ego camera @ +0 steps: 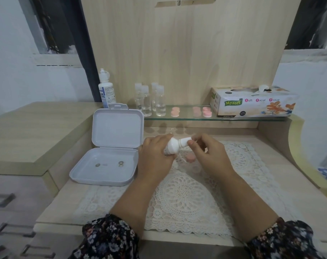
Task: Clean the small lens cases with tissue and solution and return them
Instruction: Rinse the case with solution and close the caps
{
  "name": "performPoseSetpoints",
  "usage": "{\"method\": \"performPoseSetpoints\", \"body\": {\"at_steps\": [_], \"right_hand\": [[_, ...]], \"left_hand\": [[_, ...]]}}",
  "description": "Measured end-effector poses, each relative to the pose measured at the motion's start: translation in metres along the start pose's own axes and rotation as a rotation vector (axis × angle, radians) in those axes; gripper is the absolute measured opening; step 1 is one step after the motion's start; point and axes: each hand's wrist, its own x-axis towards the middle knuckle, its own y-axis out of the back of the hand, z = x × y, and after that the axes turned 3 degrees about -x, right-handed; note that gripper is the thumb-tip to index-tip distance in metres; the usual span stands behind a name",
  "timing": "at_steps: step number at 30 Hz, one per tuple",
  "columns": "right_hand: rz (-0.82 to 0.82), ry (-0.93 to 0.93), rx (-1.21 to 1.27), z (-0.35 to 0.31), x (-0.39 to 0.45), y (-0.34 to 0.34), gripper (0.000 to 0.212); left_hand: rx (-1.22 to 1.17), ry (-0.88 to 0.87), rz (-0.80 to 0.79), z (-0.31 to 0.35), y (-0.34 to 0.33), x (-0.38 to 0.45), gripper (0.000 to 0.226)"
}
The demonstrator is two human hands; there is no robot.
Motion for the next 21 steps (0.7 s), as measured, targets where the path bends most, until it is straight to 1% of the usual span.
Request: {"method": "performPoseSetpoints", "body": {"at_steps": [2, 3, 5, 8, 11, 14, 17, 18, 21], "right_hand": [[0.017, -0.032, -0.061, 0.002, 0.001, -0.001, 0.034], [0.031, -0.042, -0.088, 0.003, 0.001, -0.001, 0.042], [0.066, -0.059, -0.072, 0.004, 0.000, 0.000, 0.046], [0.083, -0.093, -0.008, 0.004, 0.000, 0.006, 0.039], [0.033, -0.113, 0.013, 0.009, -0.001, 0.013, 0.032], [-0.034, -0.141, 0.022, 0.017, -0.006, 0.017, 0.025], [-0.108, -0.171, 0.045, 0.022, -0.011, 0.019, 0.016], [-0.141, -0.182, 0.041, 0.023, -0.013, 0.020, 0.016], [-0.265, -0.169, -0.086, 0.024, -0.014, 0.023, 0.017]], "left_hand": [[0.008, -0.005, -0.015, -0.001, -0.001, 0.000, 0.058], [-0.002, 0.005, -0.022, -0.001, -0.001, 0.000, 0.058], [-0.076, 0.057, -0.033, 0.000, 0.000, 0.000, 0.056], [-0.243, 0.192, -0.051, 0.004, 0.003, 0.001, 0.047], [-0.303, 0.294, -0.053, 0.004, 0.003, 0.004, 0.047], [-0.298, 0.334, -0.045, 0.001, 0.001, 0.006, 0.053], [-0.302, 0.350, -0.068, -0.002, 0.000, 0.007, 0.056], [-0.297, 0.352, -0.076, -0.003, -0.001, 0.007, 0.056], [-0.311, 0.368, -0.085, -0.005, -0.002, 0.007, 0.059]]}}
